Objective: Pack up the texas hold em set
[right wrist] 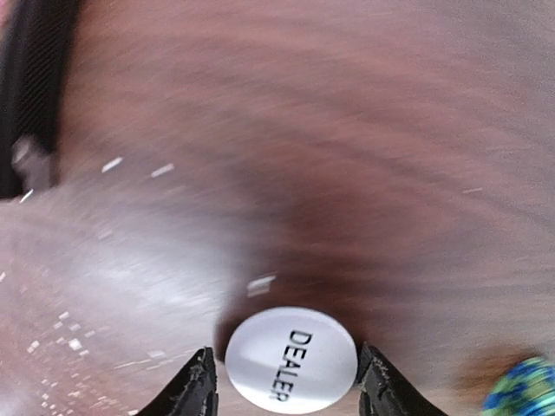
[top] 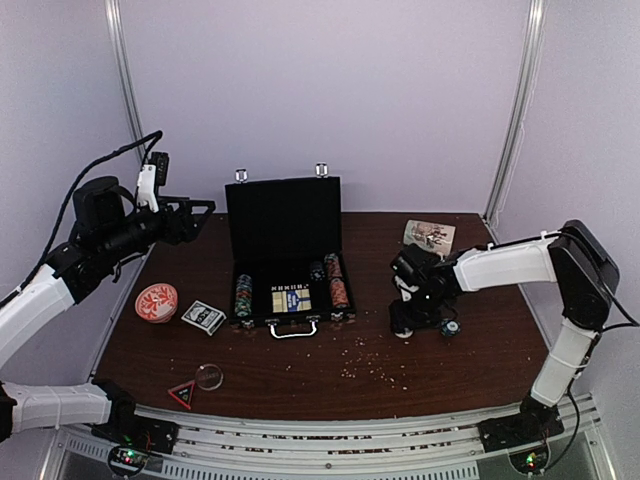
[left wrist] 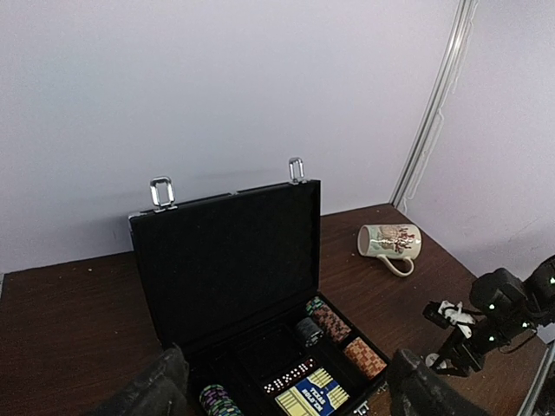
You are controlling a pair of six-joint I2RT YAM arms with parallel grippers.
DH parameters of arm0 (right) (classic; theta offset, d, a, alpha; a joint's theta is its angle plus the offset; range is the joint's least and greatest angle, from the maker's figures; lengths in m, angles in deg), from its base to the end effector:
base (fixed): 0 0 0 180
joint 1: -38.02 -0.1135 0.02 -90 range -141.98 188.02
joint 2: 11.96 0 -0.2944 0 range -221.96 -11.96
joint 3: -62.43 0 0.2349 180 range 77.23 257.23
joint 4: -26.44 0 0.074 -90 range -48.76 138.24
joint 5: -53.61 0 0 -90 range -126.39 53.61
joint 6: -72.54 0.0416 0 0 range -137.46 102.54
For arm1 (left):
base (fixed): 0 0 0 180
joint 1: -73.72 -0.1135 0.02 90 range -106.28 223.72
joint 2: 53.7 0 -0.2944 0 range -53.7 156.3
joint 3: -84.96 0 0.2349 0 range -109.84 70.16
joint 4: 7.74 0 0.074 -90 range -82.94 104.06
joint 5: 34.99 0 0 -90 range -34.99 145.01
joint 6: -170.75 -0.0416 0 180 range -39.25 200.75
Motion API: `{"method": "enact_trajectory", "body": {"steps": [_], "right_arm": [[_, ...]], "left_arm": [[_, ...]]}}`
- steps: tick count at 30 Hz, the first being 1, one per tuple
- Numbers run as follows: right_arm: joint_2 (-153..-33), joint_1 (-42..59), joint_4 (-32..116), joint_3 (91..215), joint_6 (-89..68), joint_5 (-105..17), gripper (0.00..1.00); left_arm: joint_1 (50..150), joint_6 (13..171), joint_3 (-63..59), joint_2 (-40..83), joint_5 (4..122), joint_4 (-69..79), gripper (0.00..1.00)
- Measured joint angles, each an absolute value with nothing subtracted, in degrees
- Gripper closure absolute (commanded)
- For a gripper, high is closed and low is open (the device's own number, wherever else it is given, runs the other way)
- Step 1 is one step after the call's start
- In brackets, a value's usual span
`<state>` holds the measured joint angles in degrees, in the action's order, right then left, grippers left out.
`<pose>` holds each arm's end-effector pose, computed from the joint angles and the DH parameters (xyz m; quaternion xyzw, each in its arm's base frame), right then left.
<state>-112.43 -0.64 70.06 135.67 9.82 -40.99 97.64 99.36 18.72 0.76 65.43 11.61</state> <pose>0.2480 0.2027 0.1864 -0.1043 0.9798 0.1236 0.1179 0.1731 -0.0850 0.3859 0.0945 0.7456 -0.3016 0.5867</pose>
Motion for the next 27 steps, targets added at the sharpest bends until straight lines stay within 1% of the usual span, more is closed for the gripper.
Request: {"method": "enact_trajectory", "body": {"steps": [4, 8, 11, 17, 24, 27], "right_arm": [[-113.0, -5.0, 71.8, 137.1, 10.2, -41.0, 0.39], [-113.0, -8.5, 74.1, 139.0, 9.7, -38.1, 0.33], [-113.0, -9.2, 75.3, 139.6, 8.8, -35.7, 0.31], [-114.2, -9.2, 76.4, 139.7, 8.0, -32.5, 0.32], [-116.4, -9.3, 74.9, 141.3, 7.1, -34.1, 0.34], [-116.9, -9.3, 74.3, 141.6, 6.6, -35.1, 0.39]], "left_arm": [[97.6, 99.4, 18.7, 0.8, 65.6, 11.6, 0.18], [97.6, 99.4, 18.7, 0.8, 65.9, 11.6, 0.18], [97.6, 99.7, 18.7, 0.8, 66.0, 11.6, 0.18], [97.6, 99.8, 18.7, 0.8, 66.0, 11.6, 0.18], [97.6, 99.8, 18.7, 0.8, 66.0, 11.6, 0.18], [97.6, 99.8, 18.7, 1.0, 66.0, 11.6, 0.18]]}}
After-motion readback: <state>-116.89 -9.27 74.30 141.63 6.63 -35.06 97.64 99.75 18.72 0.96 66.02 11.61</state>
